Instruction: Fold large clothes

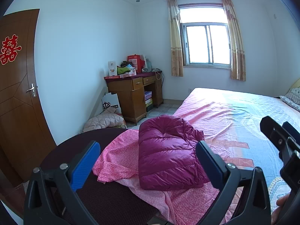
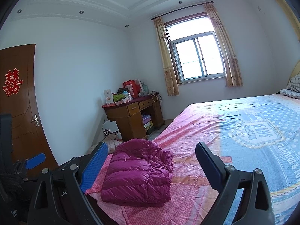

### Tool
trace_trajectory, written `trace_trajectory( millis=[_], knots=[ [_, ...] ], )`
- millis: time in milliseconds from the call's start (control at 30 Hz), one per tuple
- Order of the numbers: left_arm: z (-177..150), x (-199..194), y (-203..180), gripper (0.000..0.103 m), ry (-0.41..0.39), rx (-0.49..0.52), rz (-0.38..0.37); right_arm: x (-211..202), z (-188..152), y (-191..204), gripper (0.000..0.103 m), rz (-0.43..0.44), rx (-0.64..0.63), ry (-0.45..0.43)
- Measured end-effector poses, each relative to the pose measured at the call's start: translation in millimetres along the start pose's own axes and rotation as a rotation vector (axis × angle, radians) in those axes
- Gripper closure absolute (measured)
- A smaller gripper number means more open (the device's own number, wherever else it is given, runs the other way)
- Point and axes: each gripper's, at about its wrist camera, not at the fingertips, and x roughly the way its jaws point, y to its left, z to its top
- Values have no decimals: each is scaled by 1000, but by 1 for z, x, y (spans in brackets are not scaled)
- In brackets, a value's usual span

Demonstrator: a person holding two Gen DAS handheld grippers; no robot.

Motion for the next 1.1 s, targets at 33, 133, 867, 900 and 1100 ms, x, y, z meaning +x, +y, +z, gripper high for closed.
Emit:
trace_trajectory(
  millis=[33, 133, 867, 900, 1100],
  knots=[
    [0, 0, -1, 0, 1, 1, 0, 1, -1, 0, 8, 0, 0, 2],
    [0, 1, -2, 0, 2, 3, -2, 2, -2, 1, 8, -1, 4, 8],
    [-2, 3, -9, 0, 0, 24, 8, 5, -7, -5, 8, -19, 26, 21],
    [-1, 3, -9, 0, 3, 22, 6, 5, -7, -5, 8, -19, 27, 23],
    [-4, 9, -7, 0, 26, 11, 8, 6, -8, -6, 8, -21, 30, 28]
  ],
)
